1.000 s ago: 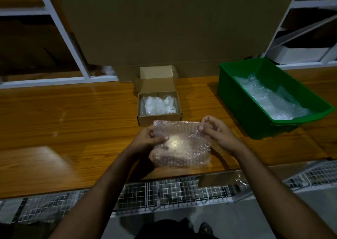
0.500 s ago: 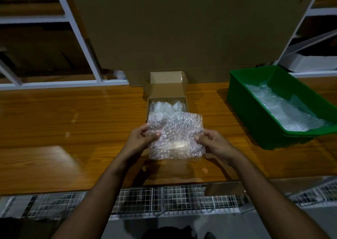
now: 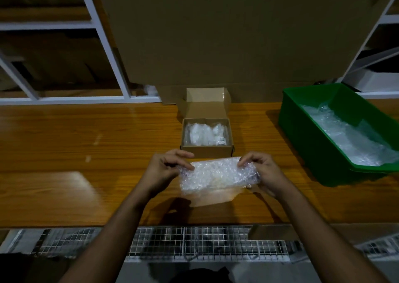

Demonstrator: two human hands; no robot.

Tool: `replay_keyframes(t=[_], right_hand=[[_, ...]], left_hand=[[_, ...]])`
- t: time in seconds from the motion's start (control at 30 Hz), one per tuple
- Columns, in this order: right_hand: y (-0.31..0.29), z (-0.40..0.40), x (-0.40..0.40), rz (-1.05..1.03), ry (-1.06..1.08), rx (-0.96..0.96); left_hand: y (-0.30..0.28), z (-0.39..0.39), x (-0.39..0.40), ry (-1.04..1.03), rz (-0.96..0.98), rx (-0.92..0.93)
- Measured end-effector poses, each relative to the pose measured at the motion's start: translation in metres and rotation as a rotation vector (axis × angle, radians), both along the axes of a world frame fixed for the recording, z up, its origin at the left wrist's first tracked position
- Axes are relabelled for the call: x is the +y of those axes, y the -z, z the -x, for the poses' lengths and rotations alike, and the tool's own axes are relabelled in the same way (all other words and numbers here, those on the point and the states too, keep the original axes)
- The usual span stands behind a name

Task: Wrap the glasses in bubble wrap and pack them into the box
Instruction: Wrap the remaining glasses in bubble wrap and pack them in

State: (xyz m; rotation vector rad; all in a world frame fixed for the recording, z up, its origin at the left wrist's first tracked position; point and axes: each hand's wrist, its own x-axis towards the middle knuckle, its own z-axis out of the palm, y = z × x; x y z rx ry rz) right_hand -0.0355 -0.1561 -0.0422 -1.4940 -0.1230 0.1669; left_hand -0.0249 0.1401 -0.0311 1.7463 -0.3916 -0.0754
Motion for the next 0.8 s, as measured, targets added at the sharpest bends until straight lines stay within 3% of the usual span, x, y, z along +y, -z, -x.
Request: replay_keyframes(t=[0.2, 0.37, 0.47, 0.53, 0.63, 0.73, 0.8], right_hand=[[0.004, -0.007, 0.003, 0.044, -0.04, 0.01], [-0.011, -0.016, 0.015, 0.183, -0.234, -0.032], [-0.019, -0.02, 0.029, 0.25, -0.256, -0.059], [-0.019, -0.019, 0.033, 0.11, -0.158, 0.027], [-0.003, -0.016, 0.03, -0.121, -0.005, 0.246], [0.016, 0.0, 0.034, -0.043, -0.148, 0.32], [0.018, 0.01, 0.045, 0.012, -0.22, 0.269]], left_hand=[[0.008, -0.005, 0.023, 0.087, 0.089, 0.268], [-0.01, -0.016, -0.006, 0.262, -0.152, 0.38], [-0.001, -0.016, -0.035, 0.423, -0.17, 0.497], [0.009, -0.014, -0.043, 0.362, -0.072, 0.519], [0.016, -0.009, -0.051, 0.089, 0.092, 0.517], [0.02, -0.005, -0.06, -0.157, 0.215, 0.475], [0.021, -0.005, -0.063, -0.203, 0.237, 0.445]])
